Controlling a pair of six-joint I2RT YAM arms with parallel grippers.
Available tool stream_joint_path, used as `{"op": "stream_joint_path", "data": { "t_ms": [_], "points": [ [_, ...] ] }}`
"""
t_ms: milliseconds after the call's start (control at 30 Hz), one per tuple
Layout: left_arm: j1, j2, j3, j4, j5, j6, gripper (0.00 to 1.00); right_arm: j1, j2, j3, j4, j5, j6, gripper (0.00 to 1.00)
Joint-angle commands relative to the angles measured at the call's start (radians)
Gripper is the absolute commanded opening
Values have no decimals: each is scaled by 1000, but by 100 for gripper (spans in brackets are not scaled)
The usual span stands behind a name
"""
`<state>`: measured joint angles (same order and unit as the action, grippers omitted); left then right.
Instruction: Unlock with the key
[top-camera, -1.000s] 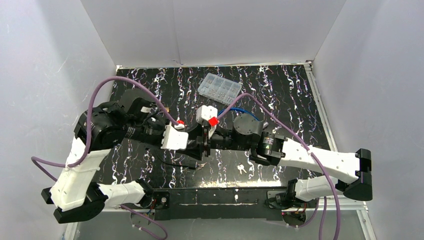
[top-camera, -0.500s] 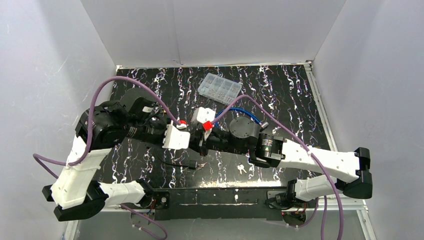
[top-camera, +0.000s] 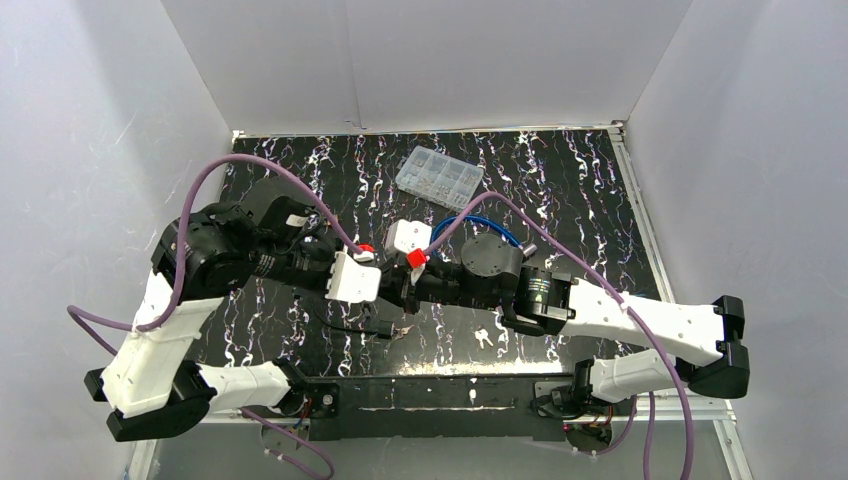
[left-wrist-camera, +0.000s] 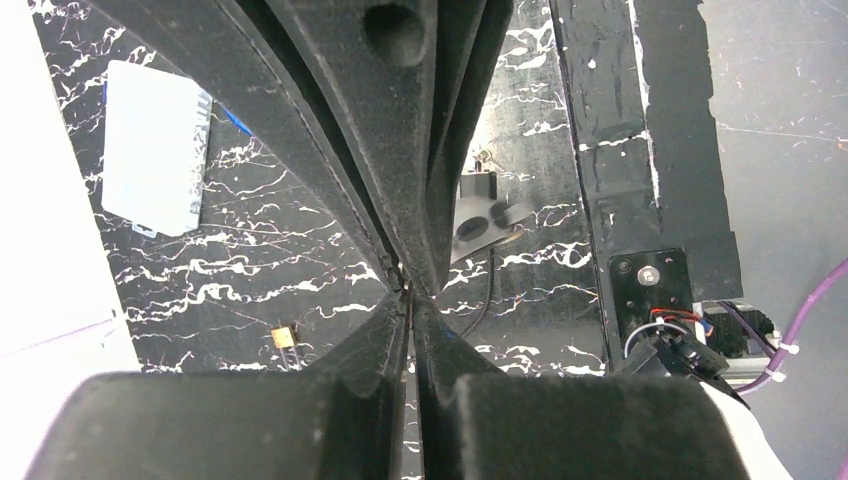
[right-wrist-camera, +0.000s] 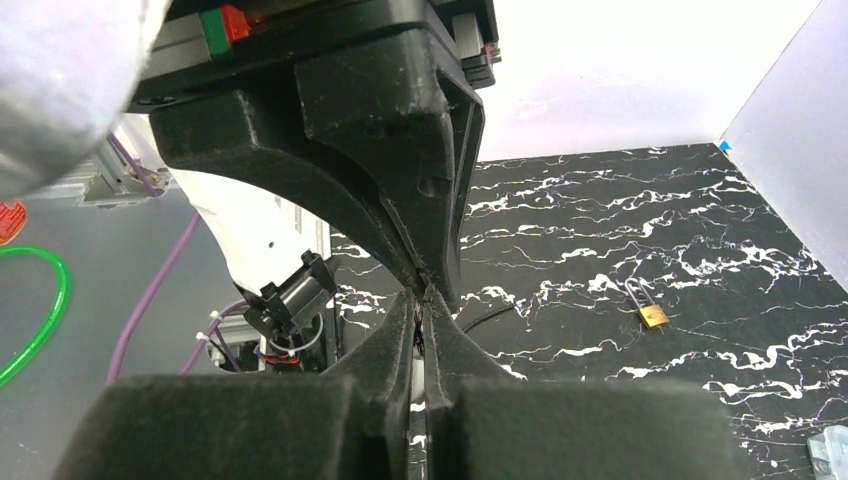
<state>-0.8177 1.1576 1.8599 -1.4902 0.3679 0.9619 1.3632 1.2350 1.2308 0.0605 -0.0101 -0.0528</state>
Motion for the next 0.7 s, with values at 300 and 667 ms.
{"op": "stream_joint_path", "data": {
  "t_ms": [300,667],
  "points": [
    [3,-100,-8,-3,3,-27,58,-4,-115,-68,100,-49,13,1],
    [2,-170,46,129,202,-137,63,-4,-275,-183,305,-143,161,1]
  ]
}}
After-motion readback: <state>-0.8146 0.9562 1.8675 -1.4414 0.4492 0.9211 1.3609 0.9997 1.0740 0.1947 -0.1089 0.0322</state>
